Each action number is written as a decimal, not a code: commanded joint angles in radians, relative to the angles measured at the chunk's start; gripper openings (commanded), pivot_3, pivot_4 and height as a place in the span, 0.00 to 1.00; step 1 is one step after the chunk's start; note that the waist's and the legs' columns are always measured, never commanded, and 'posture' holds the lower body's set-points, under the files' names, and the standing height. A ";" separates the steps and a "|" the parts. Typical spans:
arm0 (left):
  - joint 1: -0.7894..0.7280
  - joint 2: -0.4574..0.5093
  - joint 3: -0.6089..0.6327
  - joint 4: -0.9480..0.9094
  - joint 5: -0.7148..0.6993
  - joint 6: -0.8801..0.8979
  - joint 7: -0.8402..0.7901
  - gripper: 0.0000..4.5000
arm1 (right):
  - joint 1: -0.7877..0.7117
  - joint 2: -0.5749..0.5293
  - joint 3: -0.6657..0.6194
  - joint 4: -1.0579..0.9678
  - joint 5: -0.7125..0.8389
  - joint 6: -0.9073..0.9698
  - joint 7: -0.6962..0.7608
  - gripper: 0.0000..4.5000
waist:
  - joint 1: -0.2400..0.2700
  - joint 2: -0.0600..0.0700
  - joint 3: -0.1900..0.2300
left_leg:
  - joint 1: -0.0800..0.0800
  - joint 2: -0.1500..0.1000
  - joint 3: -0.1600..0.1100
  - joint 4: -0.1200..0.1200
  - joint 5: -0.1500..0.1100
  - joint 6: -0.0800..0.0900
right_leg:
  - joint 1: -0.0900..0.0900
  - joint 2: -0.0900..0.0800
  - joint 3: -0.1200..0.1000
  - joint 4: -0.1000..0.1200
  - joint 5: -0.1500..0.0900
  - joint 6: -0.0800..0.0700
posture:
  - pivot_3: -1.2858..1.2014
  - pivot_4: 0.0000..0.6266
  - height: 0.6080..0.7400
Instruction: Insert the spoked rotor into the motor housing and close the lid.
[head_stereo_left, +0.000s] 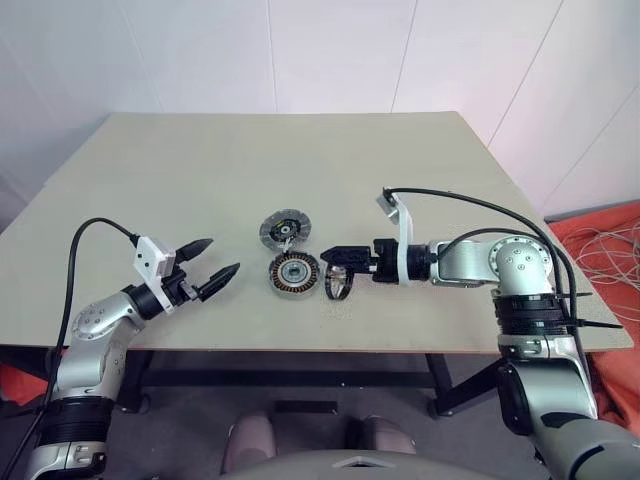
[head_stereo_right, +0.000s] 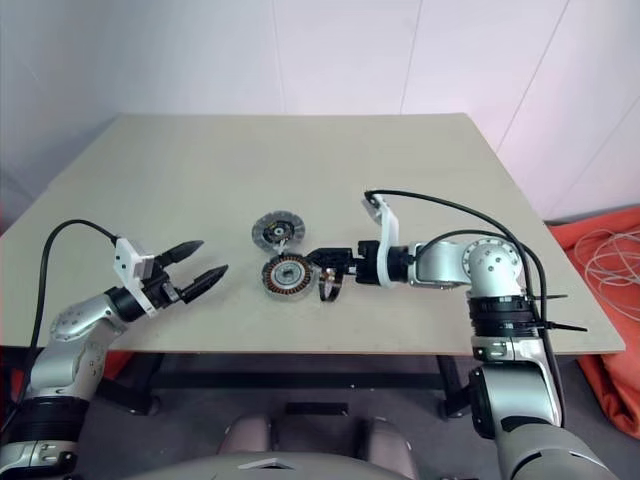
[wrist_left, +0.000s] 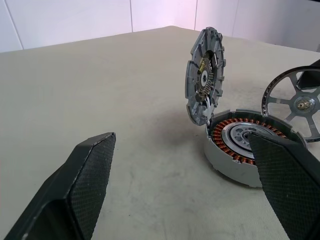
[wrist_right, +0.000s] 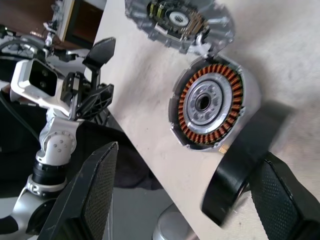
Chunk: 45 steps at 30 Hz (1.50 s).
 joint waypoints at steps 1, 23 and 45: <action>-0.025 0.001 0.010 -0.014 0.003 -0.022 0.005 1.00 | -0.015 0.016 -0.021 -0.026 -0.037 0.000 -0.008 0.81 | 0.000 0.000 0.000 | 0.000 0.000 0.000 0.000 0.000 0.000 | 0.000 0.000 0.000 0.000 0.000 0.000 | 0.52 0.00 1.00; -0.028 -0.010 0.007 -0.011 0.007 -0.020 0.000 1.00 | -0.127 -0.147 0.126 -0.193 -0.447 -0.198 0.306 0.08 | 0.002 0.000 0.000 | 0.003 0.000 0.000 0.000 0.000 -0.001 | 0.001 0.000 0.000 0.000 0.000 0.000 | 0.52 0.00 1.00; -0.017 -0.014 0.009 -0.022 0.010 -0.019 0.004 1.00 | -0.065 -0.325 0.591 -0.291 -1.218 -0.715 0.744 0.73 | 0.017 0.000 0.000 | 0.003 0.001 0.000 0.001 -0.003 0.005 | 0.001 0.000 0.001 0.002 0.000 0.000 | 0.52 0.00 1.00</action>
